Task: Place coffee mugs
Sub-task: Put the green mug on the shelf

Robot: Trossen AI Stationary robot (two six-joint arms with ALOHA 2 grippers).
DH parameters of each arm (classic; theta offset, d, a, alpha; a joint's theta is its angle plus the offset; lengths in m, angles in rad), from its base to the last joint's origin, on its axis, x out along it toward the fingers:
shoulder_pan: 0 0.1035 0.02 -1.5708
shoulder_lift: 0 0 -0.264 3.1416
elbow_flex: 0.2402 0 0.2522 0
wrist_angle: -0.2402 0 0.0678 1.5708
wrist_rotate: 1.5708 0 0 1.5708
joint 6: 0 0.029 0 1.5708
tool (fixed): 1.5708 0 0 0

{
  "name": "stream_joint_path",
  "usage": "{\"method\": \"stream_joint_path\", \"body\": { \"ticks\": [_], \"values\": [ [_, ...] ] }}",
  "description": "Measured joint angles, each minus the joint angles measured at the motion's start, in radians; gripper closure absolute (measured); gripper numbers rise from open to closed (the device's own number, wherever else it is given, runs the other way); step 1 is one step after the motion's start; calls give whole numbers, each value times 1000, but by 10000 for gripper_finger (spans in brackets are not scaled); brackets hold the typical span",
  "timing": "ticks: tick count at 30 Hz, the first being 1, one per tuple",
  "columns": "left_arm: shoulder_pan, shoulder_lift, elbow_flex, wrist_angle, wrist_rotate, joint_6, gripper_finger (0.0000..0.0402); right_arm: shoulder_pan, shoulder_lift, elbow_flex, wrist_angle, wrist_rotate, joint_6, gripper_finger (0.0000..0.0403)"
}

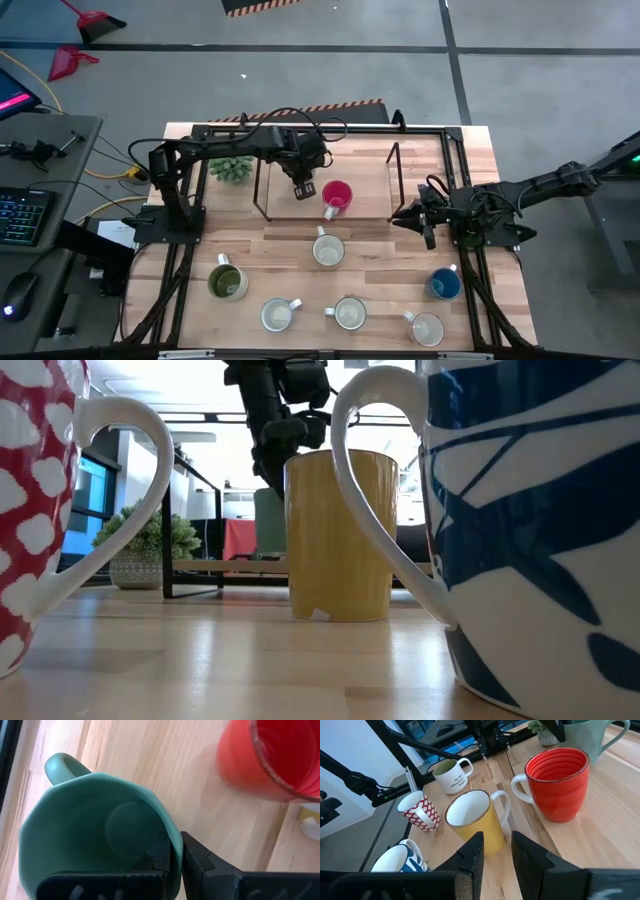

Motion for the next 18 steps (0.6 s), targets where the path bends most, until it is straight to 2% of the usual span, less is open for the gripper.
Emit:
{"method": "stream_joint_path", "body": {
  "ticks": [18],
  "values": [
    [-31,29,0,18,-48,-17,394,0,0,0,0,0,0,323]
  ]
}}
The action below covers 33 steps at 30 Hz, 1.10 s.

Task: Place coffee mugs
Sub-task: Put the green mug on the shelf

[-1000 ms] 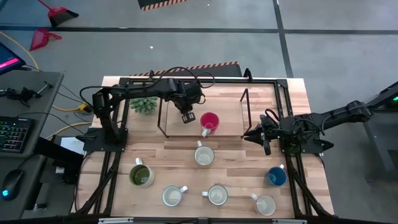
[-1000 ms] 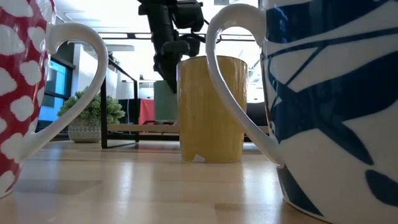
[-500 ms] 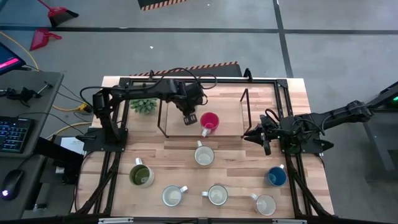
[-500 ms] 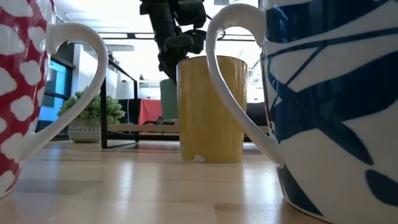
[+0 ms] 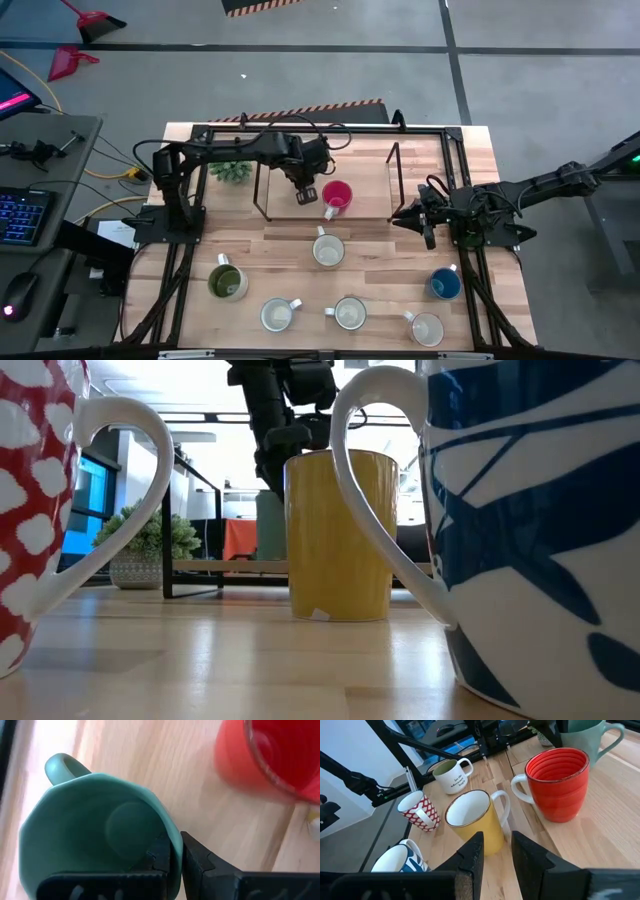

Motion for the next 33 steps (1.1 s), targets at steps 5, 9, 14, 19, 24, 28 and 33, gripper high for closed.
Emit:
{"method": "stream_joint_path", "body": {
  "ticks": [5,9,14,19,24,28,33],
  "values": [
    [-1,3,1,-9,-1,-1,394,0,0,0,0,-3,0,323],
    [-3,3,1,-5,-1,0,377,0,0,0,0,-12,0,323],
    [-3,3,1,-8,-1,-7,374,0,0,0,0,-19,0,323],
    [-3,3,1,-10,-1,-8,378,0,0,0,0,-35,0,323],
    [-3,3,1,-10,-12,-26,361,0,0,0,0,-39,0,323],
    [-4,3,1,-10,-13,-40,329,0,0,0,0,-47,0,323],
    [-4,3,1,-12,-13,-45,278,0,0,0,-1,-47,0,323]
  ]
}}
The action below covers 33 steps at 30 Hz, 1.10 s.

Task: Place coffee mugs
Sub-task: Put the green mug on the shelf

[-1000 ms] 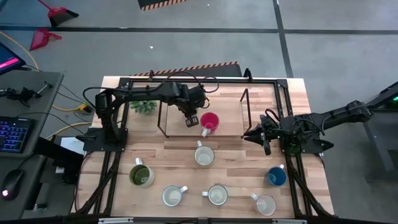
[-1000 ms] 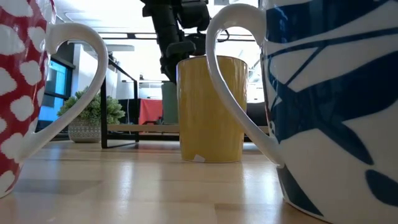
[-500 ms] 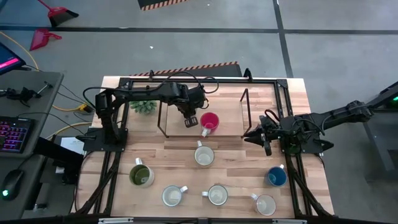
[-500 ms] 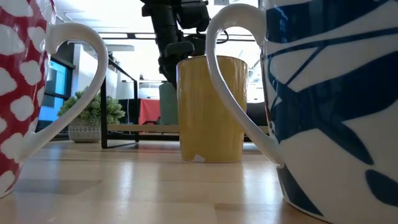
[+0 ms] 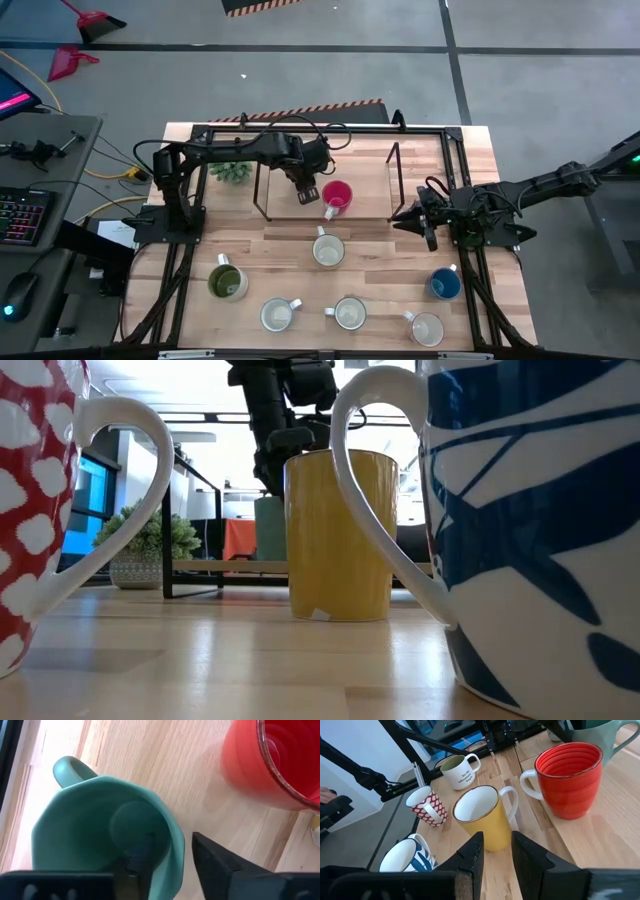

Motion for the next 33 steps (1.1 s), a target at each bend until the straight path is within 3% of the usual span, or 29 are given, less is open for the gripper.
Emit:
{"method": "stream_joint_path", "body": {
  "ticks": [9,18,22,26,33],
  "values": [
    [-2,-6,80,-114,-12,5,227,0,0,0,-4,0,-24,323],
    [-15,-6,223,-233,2,1,227,0,0,0,13,0,-93,323],
    [-53,-6,308,-357,73,-14,225,0,0,0,79,1,-163,323],
    [-104,-8,392,-508,71,-15,227,0,-1,0,149,1,-260,323],
    [-188,-110,379,-597,72,-3,233,0,-1,0,211,10,-341,323]
  ]
}}
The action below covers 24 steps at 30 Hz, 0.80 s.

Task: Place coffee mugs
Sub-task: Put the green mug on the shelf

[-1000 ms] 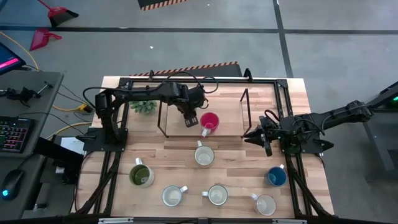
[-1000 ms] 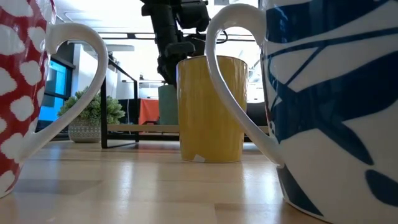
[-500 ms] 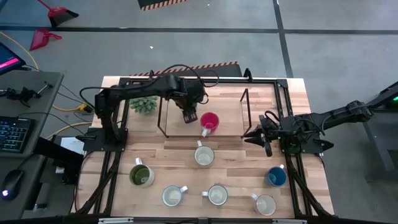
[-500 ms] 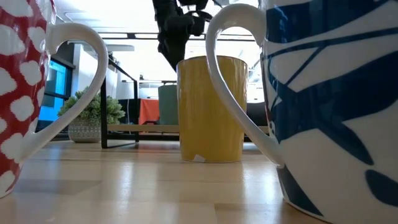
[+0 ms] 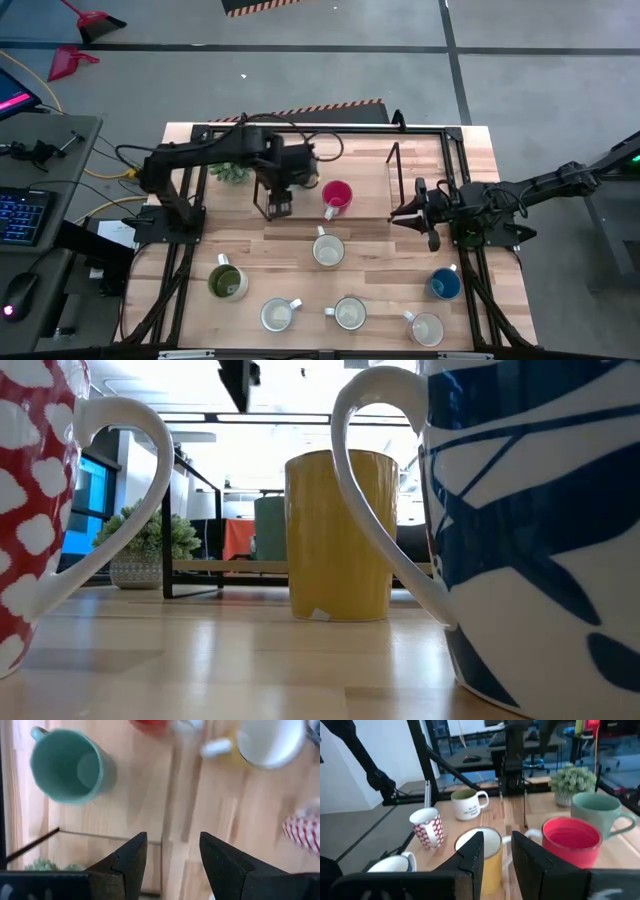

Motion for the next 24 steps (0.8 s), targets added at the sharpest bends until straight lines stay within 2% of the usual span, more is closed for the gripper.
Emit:
{"method": "stream_joint_path", "body": {
  "ticks": [6,13,18,24],
  "values": [
    [-53,-217,-144,0,-6,-73,243,0,0,0,84,74,0,323],
    [-110,-595,-443,81,-11,-220,259,0,0,0,203,237,7,323],
    [-149,-874,-655,231,-10,-266,268,0,0,0,251,303,8,323],
    [-188,-1135,-956,521,-6,-211,270,0,2,0,261,300,10,323]
  ]
}}
